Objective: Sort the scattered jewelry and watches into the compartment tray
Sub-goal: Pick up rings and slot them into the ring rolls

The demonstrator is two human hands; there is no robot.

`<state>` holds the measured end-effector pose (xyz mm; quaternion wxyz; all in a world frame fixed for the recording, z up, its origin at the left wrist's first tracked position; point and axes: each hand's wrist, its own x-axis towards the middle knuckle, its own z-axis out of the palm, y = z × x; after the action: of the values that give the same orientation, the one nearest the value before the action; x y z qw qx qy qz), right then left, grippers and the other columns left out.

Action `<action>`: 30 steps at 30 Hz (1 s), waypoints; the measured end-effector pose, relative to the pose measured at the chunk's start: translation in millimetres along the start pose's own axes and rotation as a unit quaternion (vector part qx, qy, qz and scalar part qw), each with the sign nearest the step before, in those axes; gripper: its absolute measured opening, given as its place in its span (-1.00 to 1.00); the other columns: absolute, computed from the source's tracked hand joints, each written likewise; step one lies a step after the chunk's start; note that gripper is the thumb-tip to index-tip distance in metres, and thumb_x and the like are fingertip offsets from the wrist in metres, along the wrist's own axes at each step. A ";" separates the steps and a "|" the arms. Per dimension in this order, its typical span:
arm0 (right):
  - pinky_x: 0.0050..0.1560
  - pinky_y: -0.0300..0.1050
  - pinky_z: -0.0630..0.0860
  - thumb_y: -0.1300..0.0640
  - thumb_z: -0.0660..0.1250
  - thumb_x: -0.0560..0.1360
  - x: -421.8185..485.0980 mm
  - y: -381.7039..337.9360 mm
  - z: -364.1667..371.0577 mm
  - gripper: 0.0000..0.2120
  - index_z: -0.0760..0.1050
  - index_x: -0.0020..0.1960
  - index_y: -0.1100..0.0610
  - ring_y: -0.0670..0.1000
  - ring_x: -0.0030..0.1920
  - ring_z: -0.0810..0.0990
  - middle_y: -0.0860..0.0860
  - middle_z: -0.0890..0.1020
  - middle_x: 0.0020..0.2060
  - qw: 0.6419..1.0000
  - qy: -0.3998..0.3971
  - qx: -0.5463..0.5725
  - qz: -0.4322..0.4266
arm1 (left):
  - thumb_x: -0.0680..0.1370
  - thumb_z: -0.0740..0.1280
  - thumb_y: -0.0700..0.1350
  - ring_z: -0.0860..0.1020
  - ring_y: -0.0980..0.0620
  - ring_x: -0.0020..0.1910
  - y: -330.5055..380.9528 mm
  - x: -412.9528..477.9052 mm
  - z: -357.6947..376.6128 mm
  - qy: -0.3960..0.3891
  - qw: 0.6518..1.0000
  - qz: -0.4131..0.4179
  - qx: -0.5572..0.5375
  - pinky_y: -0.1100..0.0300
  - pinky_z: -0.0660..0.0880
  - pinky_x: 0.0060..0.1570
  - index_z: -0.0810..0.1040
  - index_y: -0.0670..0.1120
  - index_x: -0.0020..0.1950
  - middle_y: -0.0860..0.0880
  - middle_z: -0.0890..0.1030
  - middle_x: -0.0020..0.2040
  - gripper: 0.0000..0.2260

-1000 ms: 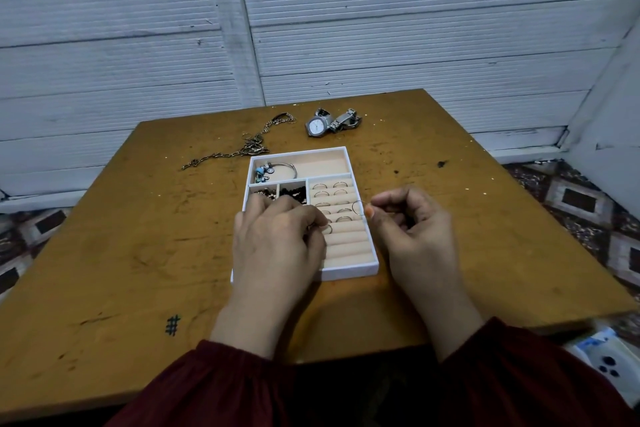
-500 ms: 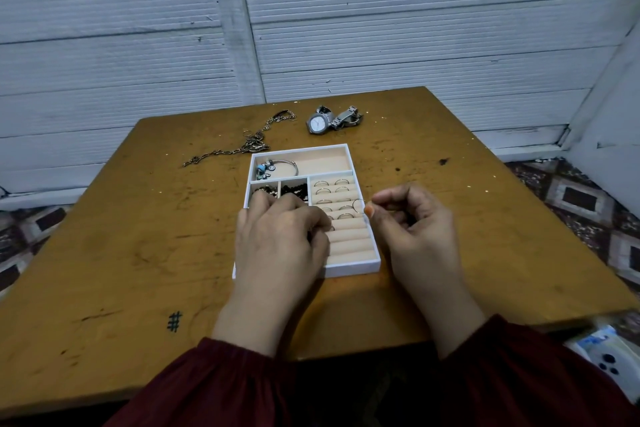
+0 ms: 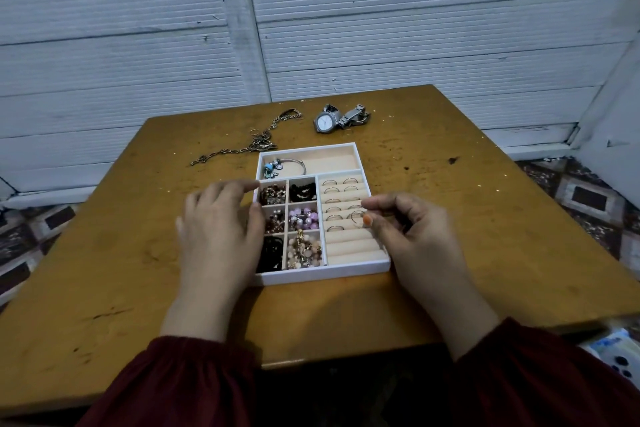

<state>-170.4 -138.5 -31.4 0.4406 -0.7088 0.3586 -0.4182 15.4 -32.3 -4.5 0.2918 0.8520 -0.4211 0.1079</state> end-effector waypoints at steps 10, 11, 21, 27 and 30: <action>-0.03 -0.02 0.52 0.19 0.41 0.46 -1.4 -14.8 4.4 -0.83 0.62 -0.10 -0.08 -0.08 -0.08 0.53 -0.31 0.57 -0.22 0.992 -0.010 -0.108 -0.058 | 0.61 0.17 0.05 0.16 -0.10 0.48 -28.9 0.9 5.9 -0.114 0.990 -0.076 0.041 -0.14 0.15 0.37 0.40 0.08 0.39 0.02 0.35 0.45 -0.65; -0.03 -0.02 0.52 0.20 0.42 0.45 -1.3 -15.1 5.0 -0.83 0.63 -0.11 -0.08 -0.08 -0.09 0.52 -0.32 0.55 -0.24 0.992 -0.009 -0.112 -0.061 | 0.61 0.15 0.07 0.13 -0.09 0.49 -30.1 0.8 7.5 -0.130 0.987 -0.078 0.044 -0.15 0.11 0.39 0.38 0.09 0.41 0.03 0.32 0.48 -0.64; -0.08 -0.10 0.50 0.17 0.40 0.46 0.3 -13.9 5.3 -0.87 0.65 -0.09 -0.04 -0.10 -0.09 0.50 -0.27 0.55 -0.25 0.987 -0.008 -0.149 -0.050 | 0.63 0.04 0.12 0.04 -0.06 0.53 -34.2 1.3 14.1 -0.164 0.982 -0.069 0.067 -0.11 -0.03 0.44 0.25 0.12 0.49 0.03 0.16 0.54 -0.59; -0.07 -0.10 0.48 0.18 0.41 0.45 1.3 -17.6 4.2 -0.87 0.65 -0.10 -0.04 -0.07 -0.08 0.49 -0.30 0.51 -0.29 0.983 -0.016 -0.173 -0.054 | 0.64 0.04 0.10 0.04 -0.03 0.53 -34.8 1.1 13.9 -0.163 0.983 -0.067 0.059 -0.10 -0.04 0.44 0.25 0.13 0.48 0.05 0.16 0.54 -0.60; -0.05 -0.09 0.44 0.17 0.40 0.46 1.1 -20.9 2.7 -0.87 0.65 -0.08 -0.04 -0.04 -0.05 0.46 -0.33 0.45 -0.29 0.977 -0.026 -0.203 -0.057 | 0.64 0.04 0.08 0.04 -0.03 0.53 -36.0 0.7 13.4 -0.161 0.983 -0.067 0.056 -0.10 -0.05 0.44 0.25 0.13 0.48 0.05 0.17 0.54 -0.61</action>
<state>-164.6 -131.2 -12.4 0.2724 -0.8133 0.3832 -0.3428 43.1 -23.5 -29.7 0.1786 0.8995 -0.3978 -0.0267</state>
